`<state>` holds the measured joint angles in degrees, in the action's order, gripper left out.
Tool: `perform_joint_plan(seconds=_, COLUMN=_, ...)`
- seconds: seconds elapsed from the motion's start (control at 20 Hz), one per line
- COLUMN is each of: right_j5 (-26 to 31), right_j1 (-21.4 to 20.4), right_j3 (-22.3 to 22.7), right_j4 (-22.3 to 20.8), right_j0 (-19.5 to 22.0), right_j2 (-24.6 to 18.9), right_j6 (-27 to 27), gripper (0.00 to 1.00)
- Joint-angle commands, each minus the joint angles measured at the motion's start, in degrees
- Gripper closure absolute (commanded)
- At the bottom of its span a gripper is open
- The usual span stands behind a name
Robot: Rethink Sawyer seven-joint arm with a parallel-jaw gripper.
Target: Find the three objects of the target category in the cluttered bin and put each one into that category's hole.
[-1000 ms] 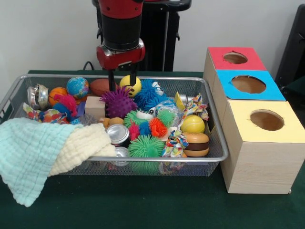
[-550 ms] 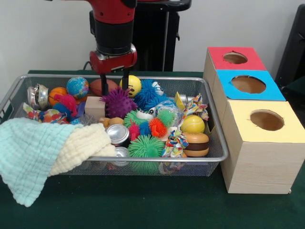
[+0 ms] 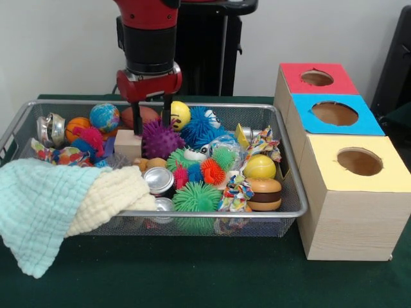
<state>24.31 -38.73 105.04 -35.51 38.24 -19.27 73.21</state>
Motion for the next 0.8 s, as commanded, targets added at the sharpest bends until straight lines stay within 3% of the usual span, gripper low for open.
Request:
perform_joint_plan(seconds=0.05, right_j5=-8.94, right_j1=1.74, right_j3=1.44, right_j4=-1.9, right_j0=1.06, right_j2=-2.28, right_j6=5.75, gripper=0.0)
perform_joint_plan(seconds=0.8, right_j5=-13.84, right_j1=5.56, right_j3=0.51, right_j4=-2.76, right_j0=-1.72, right_j2=3.09, right_j6=6.61, gripper=0.0)
